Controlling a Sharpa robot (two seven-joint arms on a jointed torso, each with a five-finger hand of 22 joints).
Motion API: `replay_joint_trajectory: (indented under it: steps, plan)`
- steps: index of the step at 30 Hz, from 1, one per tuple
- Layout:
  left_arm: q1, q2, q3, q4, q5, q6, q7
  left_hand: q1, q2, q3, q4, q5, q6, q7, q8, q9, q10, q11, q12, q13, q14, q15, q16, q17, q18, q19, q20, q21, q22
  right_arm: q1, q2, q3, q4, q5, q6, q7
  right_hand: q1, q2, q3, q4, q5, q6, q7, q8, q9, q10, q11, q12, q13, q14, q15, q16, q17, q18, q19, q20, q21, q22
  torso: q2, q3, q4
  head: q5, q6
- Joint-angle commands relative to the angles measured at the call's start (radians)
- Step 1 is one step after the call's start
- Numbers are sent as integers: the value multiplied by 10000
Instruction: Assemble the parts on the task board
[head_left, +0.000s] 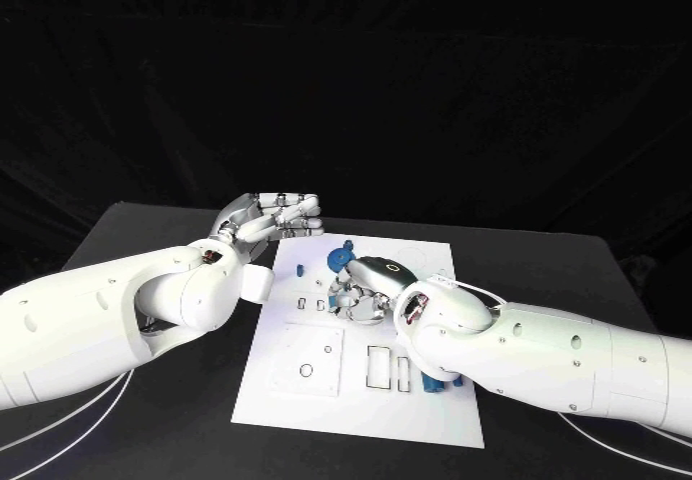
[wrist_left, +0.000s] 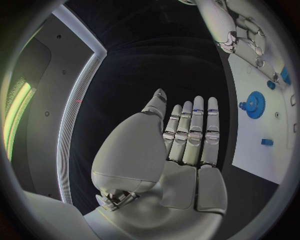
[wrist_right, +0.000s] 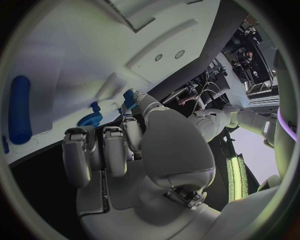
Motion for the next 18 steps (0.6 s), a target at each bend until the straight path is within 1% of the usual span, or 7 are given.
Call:
replay_joint_trajectory:
  steps: [1, 4, 6, 12, 18]
  plan:
    - [10, 24, 7, 14, -43, 215, 21, 4, 75, -17, -70, 29, 9, 36, -69, -8, 3, 35, -28, -4, 2, 55, -42, 15, 138, 16, 47, -69, -10, -27, 68, -10, -86, -385, 281, -234, -141, -17, -9, 69, 29, 58, -24, 17, 79, 53, 7, 27, 48, 770, -58, 37, 1401, -122, 799, -54, 45, 2369, 0, -1, -9, 46, -13]
    - [10, 26, 7, 12, -43, 231, 7, 4, 75, -17, -70, 29, 9, 36, -69, -8, 3, 35, -28, -4, 2, 55, -42, 15, 138, 16, 47, -69, -10, -38, 156, -24, -177, -401, 317, -262, -162, -46, -14, 69, 25, 49, -23, 13, 79, 52, 8, 27, 49, 771, -57, 37, 1402, -122, 799, -54, 44, 2368, -5, -6, -13, 46, -18]
    - [10, 27, 7, 11, -43, 236, 2, 4, 75, -17, -70, 29, 9, 36, -69, -8, 3, 35, -28, -4, 2, 55, -42, 15, 138, 16, 47, -69, -10, -41, 199, -30, -211, -400, 334, -260, -164, -50, -14, 68, 25, 49, -23, 13, 79, 52, 8, 27, 49, 771, -57, 36, 1400, -122, 798, -54, 43, 2368, -1, -1, -14, 49, -22]
    - [10, 43, 7, 3, -43, 249, -3, 4, 75, -17, -70, 29, 9, 36, -69, -8, 3, 35, -28, -4, 2, 55, -42, 15, 138, 16, 47, -69, -10, -56, 322, -52, -313, -399, 421, -249, -171, -74, -15, 62, 19, 44, -23, 10, 79, 42, 7, 14, 38, 769, -57, 31, 1391, -118, 788, -54, 31, 2357, -5, 0, 5, 27, -42]
    - [10, 45, 7, -7, -43, 251, -10, 4, 75, -17, -70, 29, 9, 36, -69, -8, 3, 35, -28, -4, 2, 55, -42, 15, 138, 16, 47, -69, -10, -66, 397, -72, -440, -398, 498, -229, -182, -95, -17, 59, 11, 37, -20, 8, 79, 25, 9, -8, 19, 769, -57, 31, 1390, -117, 787, -54, 29, 2356, -4, -2, -4, 26, -71]
